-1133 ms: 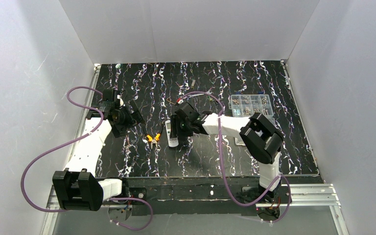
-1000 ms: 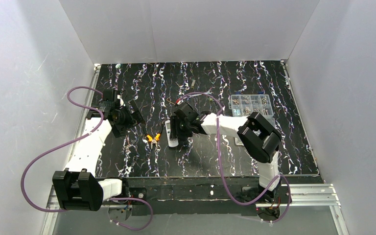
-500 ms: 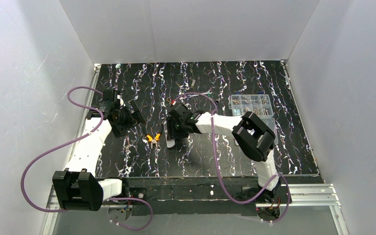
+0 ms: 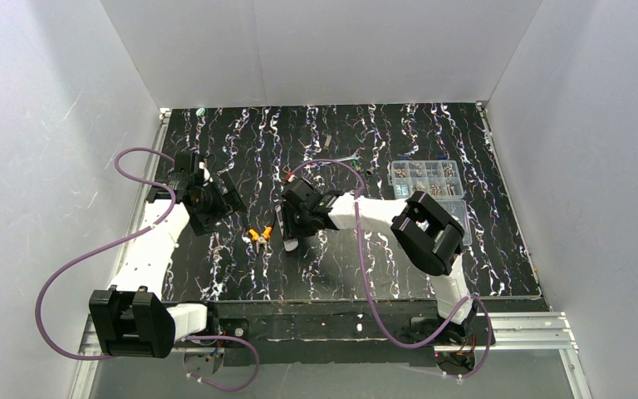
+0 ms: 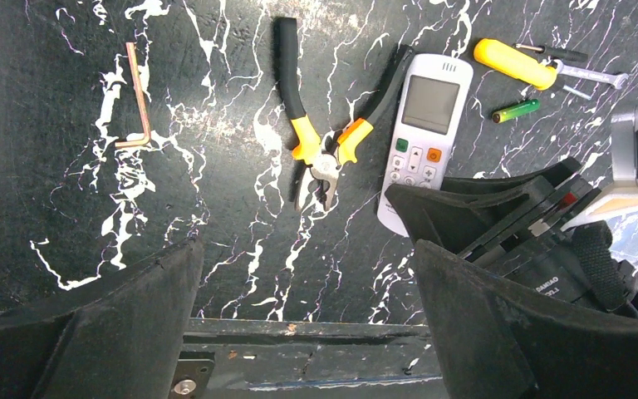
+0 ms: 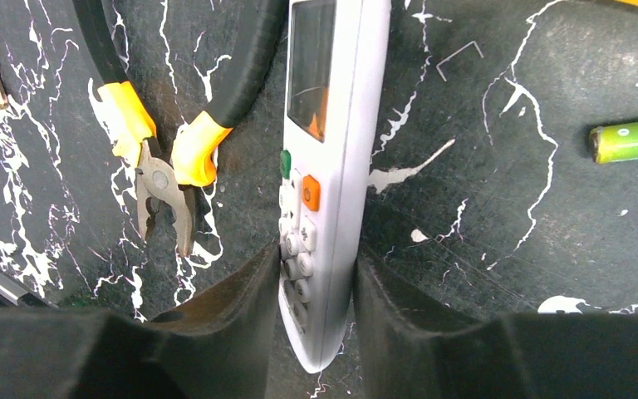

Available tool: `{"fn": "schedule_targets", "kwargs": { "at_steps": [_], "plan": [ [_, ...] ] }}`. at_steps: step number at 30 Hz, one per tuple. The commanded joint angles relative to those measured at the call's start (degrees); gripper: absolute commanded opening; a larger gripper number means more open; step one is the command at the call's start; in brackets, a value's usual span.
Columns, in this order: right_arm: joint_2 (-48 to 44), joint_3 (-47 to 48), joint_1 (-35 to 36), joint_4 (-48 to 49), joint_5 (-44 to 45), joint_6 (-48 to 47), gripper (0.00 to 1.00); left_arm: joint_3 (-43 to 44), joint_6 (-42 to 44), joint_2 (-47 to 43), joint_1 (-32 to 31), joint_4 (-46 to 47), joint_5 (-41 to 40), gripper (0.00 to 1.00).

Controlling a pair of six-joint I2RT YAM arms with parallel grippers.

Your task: Load the batteries into the remote control

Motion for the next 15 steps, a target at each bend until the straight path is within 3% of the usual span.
{"fn": "schedule_targets", "kwargs": {
  "at_steps": [1, 15],
  "plan": [
    [2.9, -2.0, 2.1, -5.2, 0.7, -1.8, 0.4, 0.4, -0.2, 0.5, -0.2, -5.6, 0.5, 0.99],
    [2.0, -3.6, 3.3, -6.0, 1.8, -2.7, 0.44, 1.2, -2.0, 1.5, -0.2, -5.7, 1.8, 0.99]
  ]
}}
